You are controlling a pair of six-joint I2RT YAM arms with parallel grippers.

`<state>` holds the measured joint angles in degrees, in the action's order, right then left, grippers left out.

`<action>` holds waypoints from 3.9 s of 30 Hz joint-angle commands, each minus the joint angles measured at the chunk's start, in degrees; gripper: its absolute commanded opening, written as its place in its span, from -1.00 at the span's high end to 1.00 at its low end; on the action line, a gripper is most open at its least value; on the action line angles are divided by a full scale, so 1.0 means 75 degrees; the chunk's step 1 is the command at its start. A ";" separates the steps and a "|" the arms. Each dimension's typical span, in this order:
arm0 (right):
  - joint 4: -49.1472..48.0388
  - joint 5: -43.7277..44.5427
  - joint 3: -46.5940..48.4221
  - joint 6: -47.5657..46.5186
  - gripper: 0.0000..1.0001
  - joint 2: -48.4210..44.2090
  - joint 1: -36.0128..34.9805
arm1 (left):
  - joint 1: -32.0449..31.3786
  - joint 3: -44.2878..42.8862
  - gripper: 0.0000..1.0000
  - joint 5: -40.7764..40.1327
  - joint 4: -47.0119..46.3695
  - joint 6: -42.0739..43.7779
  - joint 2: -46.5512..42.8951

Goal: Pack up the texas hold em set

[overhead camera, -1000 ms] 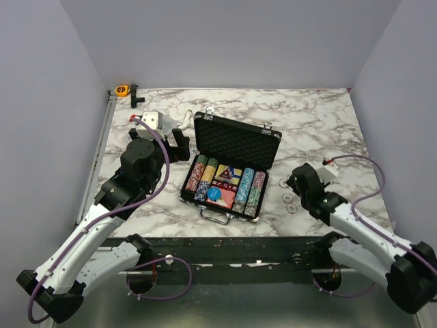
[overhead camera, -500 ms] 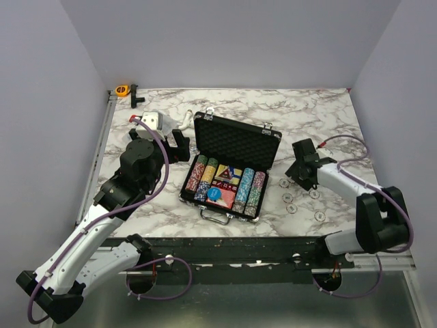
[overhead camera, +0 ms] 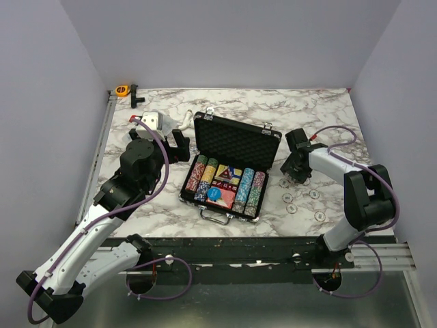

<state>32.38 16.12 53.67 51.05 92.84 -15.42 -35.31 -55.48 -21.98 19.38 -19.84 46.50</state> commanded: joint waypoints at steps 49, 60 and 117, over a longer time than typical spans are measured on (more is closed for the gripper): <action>0.1409 -0.0855 0.0798 0.0587 -0.19 0.1237 0.0017 | 0.0040 -0.0243 -0.89 0.0106 0.0037 0.0019 -0.0123; 0.1561 -0.0676 0.0874 0.0573 0.15 0.1602 0.0027 | 0.0032 -0.0231 -0.89 0.0078 0.0031 0.0031 -0.0128; -0.1073 -0.4076 -0.2058 -0.0403 0.99 -0.1800 -0.1682 | 0.0056 -0.0243 -0.89 0.0389 0.0048 -0.0097 0.0232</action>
<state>26.24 -15.03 38.13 47.55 77.97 -27.24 -35.20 -55.77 -20.08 19.42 -20.23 48.29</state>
